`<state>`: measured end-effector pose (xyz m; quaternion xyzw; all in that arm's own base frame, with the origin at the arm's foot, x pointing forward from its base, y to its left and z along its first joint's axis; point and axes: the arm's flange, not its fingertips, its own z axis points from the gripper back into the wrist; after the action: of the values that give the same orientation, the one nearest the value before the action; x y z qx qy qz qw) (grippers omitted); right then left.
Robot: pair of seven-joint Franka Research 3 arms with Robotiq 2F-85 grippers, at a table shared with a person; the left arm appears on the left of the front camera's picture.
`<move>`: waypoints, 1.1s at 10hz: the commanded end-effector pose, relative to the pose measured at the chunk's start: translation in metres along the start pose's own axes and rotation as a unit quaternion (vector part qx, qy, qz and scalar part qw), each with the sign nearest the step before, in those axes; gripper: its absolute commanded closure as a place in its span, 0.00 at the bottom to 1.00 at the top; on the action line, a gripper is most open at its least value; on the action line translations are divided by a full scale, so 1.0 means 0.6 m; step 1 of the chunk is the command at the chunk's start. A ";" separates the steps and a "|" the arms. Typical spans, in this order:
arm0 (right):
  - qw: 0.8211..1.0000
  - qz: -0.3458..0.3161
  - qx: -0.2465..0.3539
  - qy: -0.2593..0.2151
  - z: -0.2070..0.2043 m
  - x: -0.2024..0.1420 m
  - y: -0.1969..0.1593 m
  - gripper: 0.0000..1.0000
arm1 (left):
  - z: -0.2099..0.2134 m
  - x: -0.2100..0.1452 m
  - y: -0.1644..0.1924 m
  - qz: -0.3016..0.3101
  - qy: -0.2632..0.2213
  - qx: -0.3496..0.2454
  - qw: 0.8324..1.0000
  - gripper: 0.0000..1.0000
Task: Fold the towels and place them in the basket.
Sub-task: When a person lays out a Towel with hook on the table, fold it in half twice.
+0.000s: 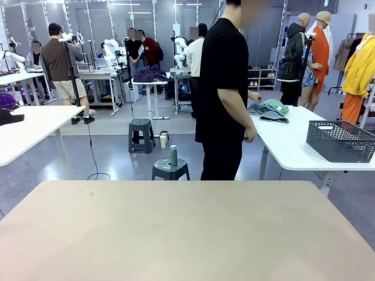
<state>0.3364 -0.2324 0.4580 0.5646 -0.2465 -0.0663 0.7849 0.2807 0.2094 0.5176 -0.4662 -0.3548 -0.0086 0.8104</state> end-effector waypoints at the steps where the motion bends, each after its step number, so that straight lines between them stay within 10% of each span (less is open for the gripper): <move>1: 1.000 0.001 0.005 0.000 0.001 0.000 0.000 0.00 | -0.002 0.000 0.000 -0.008 -0.004 -0.008 1.000 0.00; 11: 1.000 0.001 0.005 0.000 0.001 0.000 0.000 0.00 | -0.002 0.000 0.000 -0.008 -0.004 -0.008 1.000 0.00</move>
<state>0.3364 -0.2324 0.4580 0.5646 -0.2465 -0.0663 0.7849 0.2807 0.2094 0.5176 -0.4662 -0.3548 -0.0086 0.8104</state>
